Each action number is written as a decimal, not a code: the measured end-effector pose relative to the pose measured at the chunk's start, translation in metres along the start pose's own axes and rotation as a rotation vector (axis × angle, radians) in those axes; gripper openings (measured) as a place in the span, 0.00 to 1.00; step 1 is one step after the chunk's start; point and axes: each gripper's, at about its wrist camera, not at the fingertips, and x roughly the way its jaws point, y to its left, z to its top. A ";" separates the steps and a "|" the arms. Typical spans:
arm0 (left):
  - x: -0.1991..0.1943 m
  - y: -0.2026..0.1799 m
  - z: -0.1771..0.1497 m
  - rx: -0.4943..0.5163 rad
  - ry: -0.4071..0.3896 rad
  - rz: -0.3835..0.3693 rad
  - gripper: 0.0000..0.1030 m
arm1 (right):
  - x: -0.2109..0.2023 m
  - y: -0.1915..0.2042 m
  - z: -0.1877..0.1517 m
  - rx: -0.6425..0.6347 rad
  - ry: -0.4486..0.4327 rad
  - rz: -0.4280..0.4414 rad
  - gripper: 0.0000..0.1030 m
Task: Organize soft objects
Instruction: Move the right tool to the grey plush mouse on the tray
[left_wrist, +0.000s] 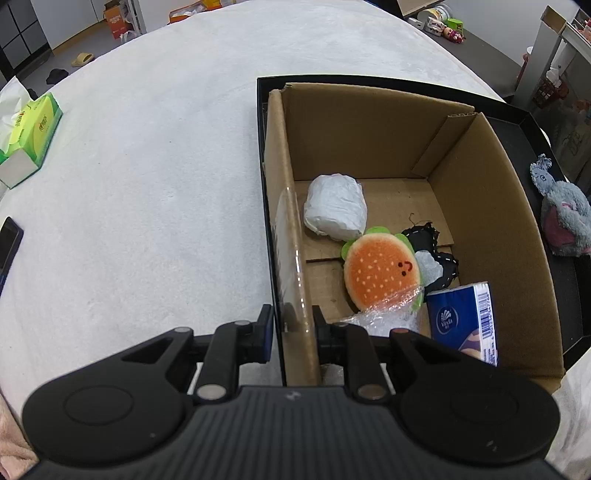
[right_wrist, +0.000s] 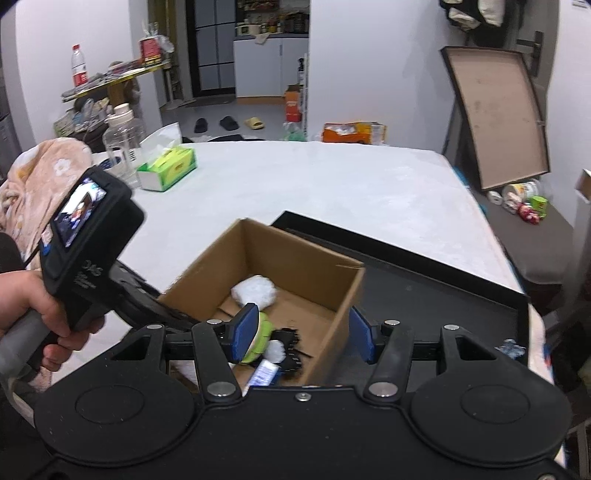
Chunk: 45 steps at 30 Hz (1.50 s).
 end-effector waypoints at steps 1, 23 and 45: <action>0.000 0.000 0.000 -0.001 -0.001 0.001 0.17 | -0.001 -0.004 0.000 0.006 -0.002 -0.011 0.53; 0.001 0.003 0.000 -0.013 -0.003 0.002 0.17 | -0.010 -0.079 -0.035 0.107 0.033 -0.197 0.53; 0.001 0.002 -0.001 -0.009 -0.005 0.010 0.17 | -0.006 -0.126 -0.064 0.169 0.070 -0.287 0.60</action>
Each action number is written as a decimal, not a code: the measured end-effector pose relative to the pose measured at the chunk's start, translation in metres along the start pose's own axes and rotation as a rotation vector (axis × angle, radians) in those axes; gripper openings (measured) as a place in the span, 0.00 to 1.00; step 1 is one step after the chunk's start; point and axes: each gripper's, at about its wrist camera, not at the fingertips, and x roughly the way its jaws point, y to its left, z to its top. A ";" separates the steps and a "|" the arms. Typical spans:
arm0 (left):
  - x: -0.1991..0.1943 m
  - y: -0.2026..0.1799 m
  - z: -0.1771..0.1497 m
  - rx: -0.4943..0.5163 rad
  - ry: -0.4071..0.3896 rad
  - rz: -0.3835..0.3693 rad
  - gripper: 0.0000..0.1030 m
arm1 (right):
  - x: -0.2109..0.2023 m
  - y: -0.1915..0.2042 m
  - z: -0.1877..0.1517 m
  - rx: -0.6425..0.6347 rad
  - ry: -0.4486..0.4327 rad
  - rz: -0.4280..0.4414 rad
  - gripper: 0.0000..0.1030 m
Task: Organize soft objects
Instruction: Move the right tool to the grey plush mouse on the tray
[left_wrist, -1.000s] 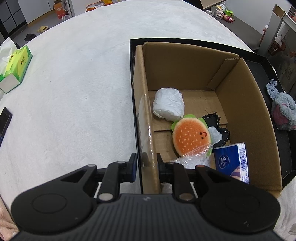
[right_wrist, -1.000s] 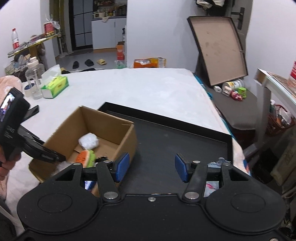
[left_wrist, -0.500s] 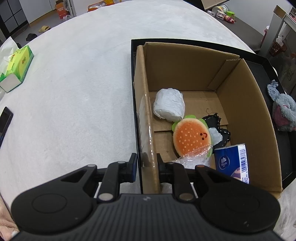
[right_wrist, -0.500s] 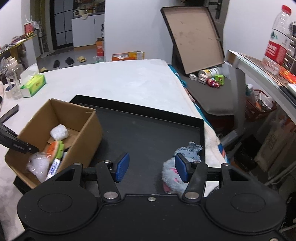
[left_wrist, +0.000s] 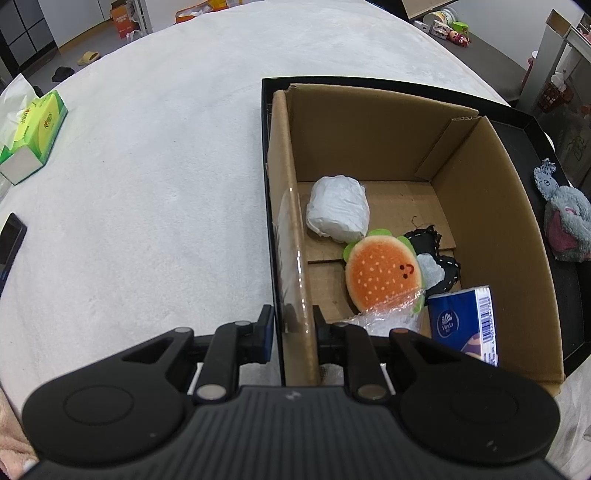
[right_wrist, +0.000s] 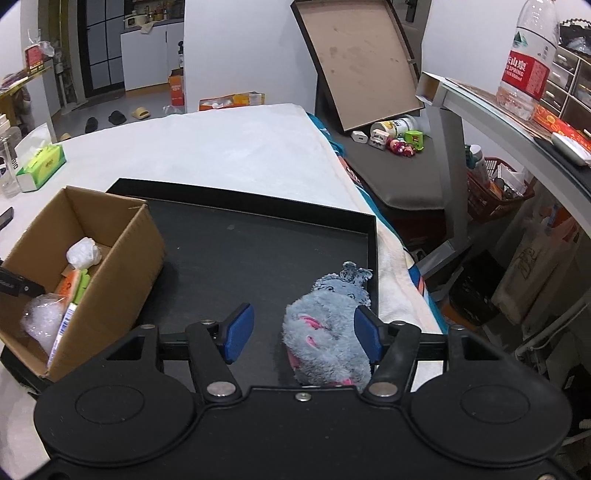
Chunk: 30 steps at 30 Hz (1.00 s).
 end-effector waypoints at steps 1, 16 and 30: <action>0.000 0.000 0.000 0.001 0.001 0.000 0.17 | 0.001 -0.001 0.000 0.005 -0.003 -0.003 0.63; 0.001 0.000 0.002 0.004 0.011 -0.003 0.17 | 0.023 -0.012 -0.005 0.084 -0.029 -0.033 1.00; 0.002 -0.001 0.002 0.008 0.014 0.001 0.17 | 0.049 -0.016 -0.017 0.083 -0.016 -0.052 1.00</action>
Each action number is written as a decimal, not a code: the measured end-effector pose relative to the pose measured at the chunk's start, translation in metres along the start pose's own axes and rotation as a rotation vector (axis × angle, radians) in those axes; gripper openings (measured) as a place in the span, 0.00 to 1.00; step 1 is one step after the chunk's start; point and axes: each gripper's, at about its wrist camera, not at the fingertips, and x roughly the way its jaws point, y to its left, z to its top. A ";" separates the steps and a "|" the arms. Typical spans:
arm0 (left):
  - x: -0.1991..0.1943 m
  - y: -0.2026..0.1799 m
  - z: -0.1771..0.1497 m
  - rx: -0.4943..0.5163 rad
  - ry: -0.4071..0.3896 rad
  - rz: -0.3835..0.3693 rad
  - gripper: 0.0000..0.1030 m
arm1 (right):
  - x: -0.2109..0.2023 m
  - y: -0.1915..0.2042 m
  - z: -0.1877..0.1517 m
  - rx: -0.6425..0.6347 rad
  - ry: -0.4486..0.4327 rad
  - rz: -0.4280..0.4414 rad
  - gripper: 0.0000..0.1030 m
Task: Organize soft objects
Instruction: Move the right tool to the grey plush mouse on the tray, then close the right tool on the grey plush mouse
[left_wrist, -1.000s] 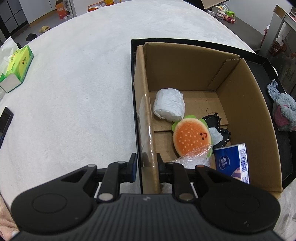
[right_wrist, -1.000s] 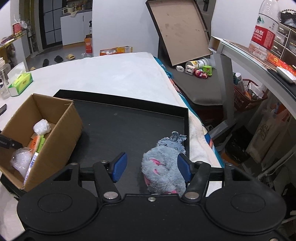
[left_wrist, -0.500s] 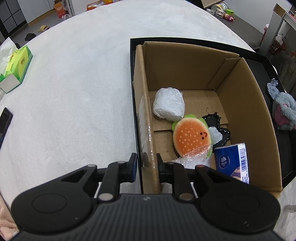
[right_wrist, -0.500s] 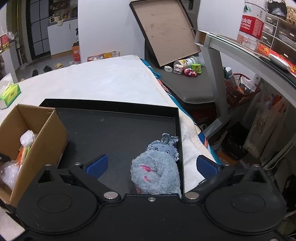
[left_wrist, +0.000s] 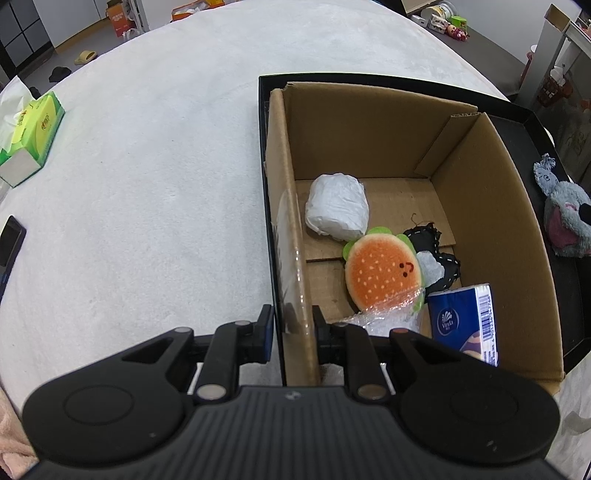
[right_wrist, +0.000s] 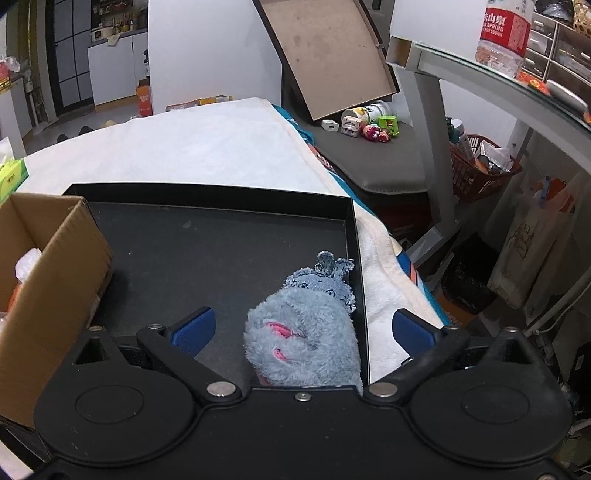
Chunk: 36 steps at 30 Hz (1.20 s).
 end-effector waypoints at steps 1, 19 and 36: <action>0.000 0.000 0.000 -0.001 0.000 0.000 0.17 | 0.002 0.000 -0.001 -0.001 0.001 0.001 1.00; 0.000 0.001 0.000 -0.003 0.002 -0.002 0.17 | 0.034 0.015 -0.009 -0.110 0.059 -0.011 0.97; 0.000 0.001 0.000 -0.004 0.002 -0.003 0.17 | 0.040 0.012 -0.012 -0.104 0.106 -0.043 0.62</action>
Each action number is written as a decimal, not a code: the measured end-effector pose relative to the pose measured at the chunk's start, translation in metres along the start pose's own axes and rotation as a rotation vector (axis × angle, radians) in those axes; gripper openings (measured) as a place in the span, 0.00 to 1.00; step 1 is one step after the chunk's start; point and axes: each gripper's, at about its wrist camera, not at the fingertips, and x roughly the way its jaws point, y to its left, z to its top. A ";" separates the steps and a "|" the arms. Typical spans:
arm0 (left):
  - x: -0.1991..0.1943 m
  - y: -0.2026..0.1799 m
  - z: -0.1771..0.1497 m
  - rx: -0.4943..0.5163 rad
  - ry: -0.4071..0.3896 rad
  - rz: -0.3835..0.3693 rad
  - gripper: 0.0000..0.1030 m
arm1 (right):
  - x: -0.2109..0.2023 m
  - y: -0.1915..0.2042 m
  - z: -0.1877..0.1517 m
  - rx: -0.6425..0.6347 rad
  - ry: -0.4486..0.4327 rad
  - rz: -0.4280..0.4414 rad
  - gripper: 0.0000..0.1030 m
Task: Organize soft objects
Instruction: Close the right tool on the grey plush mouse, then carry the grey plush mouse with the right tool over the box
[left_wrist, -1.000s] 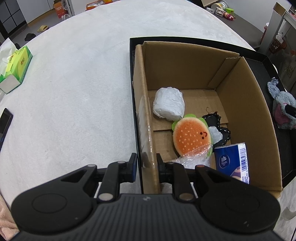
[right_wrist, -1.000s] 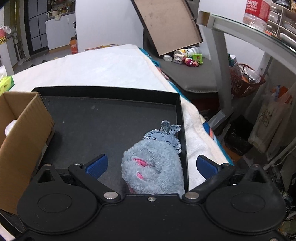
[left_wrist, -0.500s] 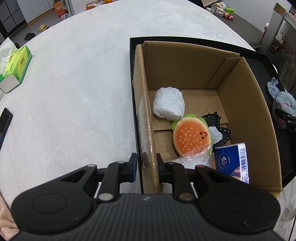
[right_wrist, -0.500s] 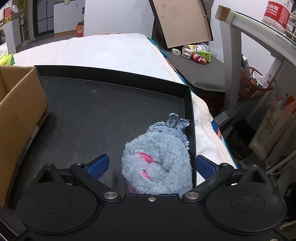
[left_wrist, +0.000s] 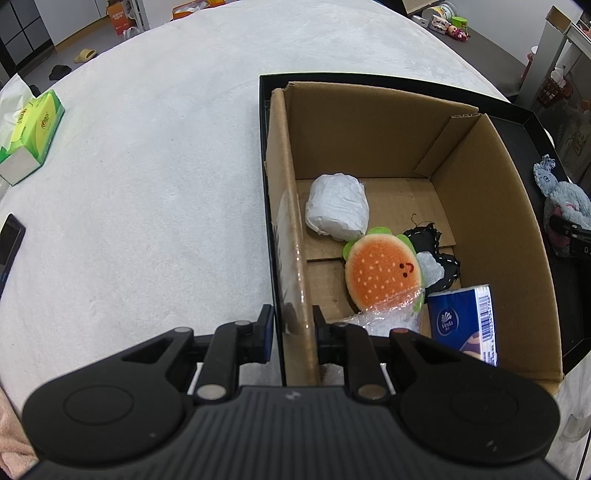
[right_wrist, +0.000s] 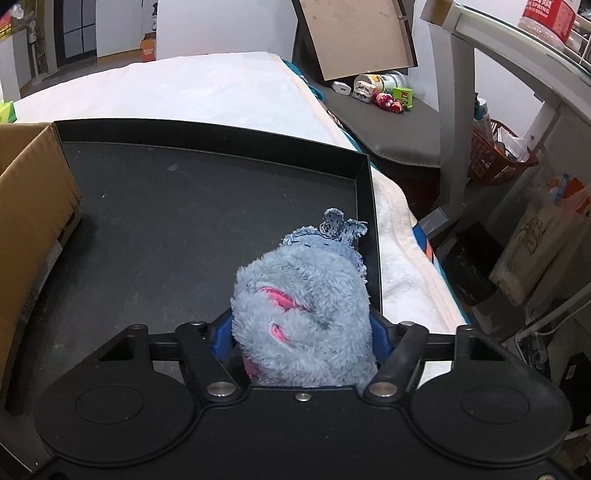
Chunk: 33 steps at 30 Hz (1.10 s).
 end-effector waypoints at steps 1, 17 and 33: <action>0.000 0.000 0.000 0.000 0.000 0.000 0.17 | 0.000 0.001 0.000 -0.007 -0.001 -0.001 0.61; 0.000 0.001 0.000 -0.005 -0.001 -0.002 0.17 | -0.033 0.010 0.008 -0.046 -0.019 0.036 0.57; -0.002 0.002 0.000 -0.010 -0.002 -0.004 0.17 | -0.103 0.065 0.022 -0.175 -0.103 0.197 0.57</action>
